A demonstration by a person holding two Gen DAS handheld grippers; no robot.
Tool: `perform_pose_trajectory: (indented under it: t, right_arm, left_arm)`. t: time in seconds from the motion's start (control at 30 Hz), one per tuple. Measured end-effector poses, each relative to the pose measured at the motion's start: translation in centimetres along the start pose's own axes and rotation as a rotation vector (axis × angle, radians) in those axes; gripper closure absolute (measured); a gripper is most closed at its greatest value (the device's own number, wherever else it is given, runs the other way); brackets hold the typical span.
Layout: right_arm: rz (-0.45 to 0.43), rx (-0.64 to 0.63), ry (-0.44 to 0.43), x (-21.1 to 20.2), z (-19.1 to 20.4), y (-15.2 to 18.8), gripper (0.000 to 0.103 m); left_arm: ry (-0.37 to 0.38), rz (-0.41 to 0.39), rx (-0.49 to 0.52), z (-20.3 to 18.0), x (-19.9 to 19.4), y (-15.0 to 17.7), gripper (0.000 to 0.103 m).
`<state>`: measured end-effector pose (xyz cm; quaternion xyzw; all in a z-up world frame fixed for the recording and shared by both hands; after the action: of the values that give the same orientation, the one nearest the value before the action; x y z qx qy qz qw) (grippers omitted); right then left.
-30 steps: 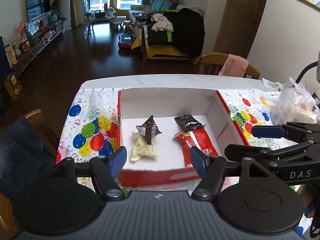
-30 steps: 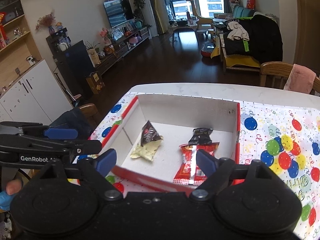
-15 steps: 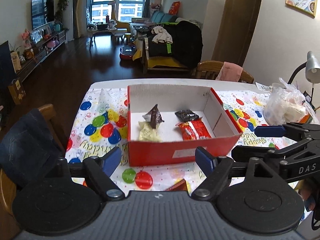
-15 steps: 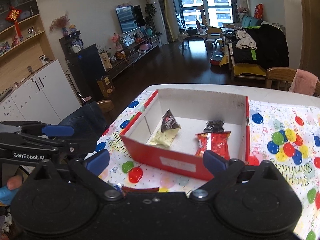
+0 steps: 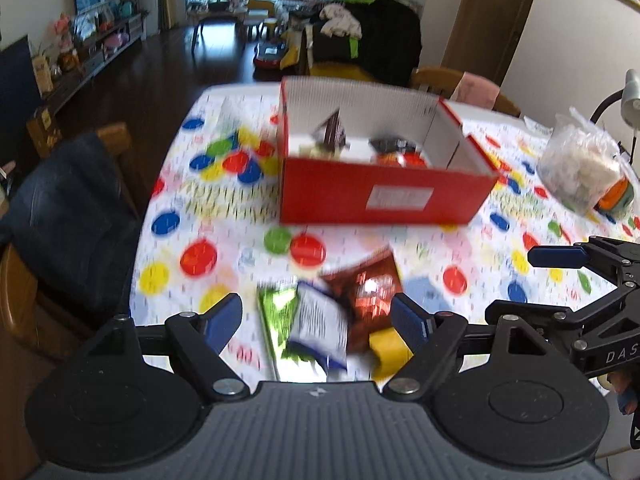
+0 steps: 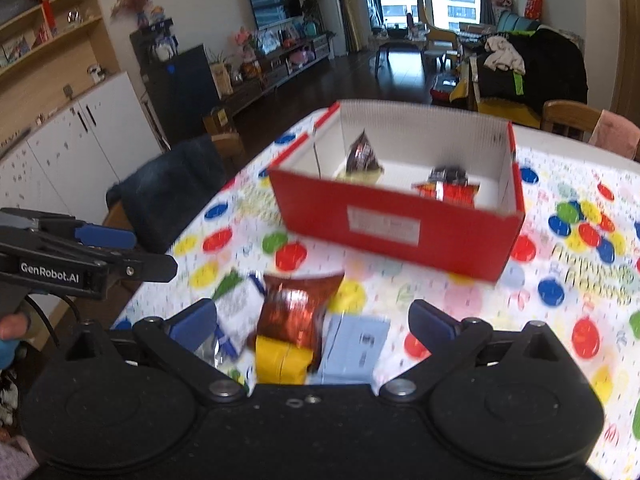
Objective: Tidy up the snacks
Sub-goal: 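Withdraw both tools from the box toward the remaining snacks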
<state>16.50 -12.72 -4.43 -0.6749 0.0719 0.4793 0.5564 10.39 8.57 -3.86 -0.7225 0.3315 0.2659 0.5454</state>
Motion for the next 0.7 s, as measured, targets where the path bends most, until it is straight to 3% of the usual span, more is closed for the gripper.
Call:
perform_pose_trajectory:
  t: [0.33, 0.7]
  right_arm:
    - [0.102, -0.057, -0.024, 1.4, 2.3, 3.6, 0.001]
    - [0.214, -0.298, -0.128, 3.8, 5.2, 6.8, 0.005]
  left_arm:
    - [-0.012, 0.115, -0.097, 1.1, 2.0, 4.4, 0.022]
    - [-0.075, 0.196, -0.223, 0.8, 4.8, 7.9, 0.022]
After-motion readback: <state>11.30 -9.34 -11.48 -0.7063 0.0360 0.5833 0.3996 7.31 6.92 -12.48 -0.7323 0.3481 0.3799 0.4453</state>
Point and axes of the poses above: each gripper's, at about its wrist camera, not at the fingertips, and x roughly the way its jaws point, z to its left, y to its underside, the point moved 1 cm from there along x, roughly the way its jaws point, and after that the axes turned 10 degrees about y, right-handed, at the moved point
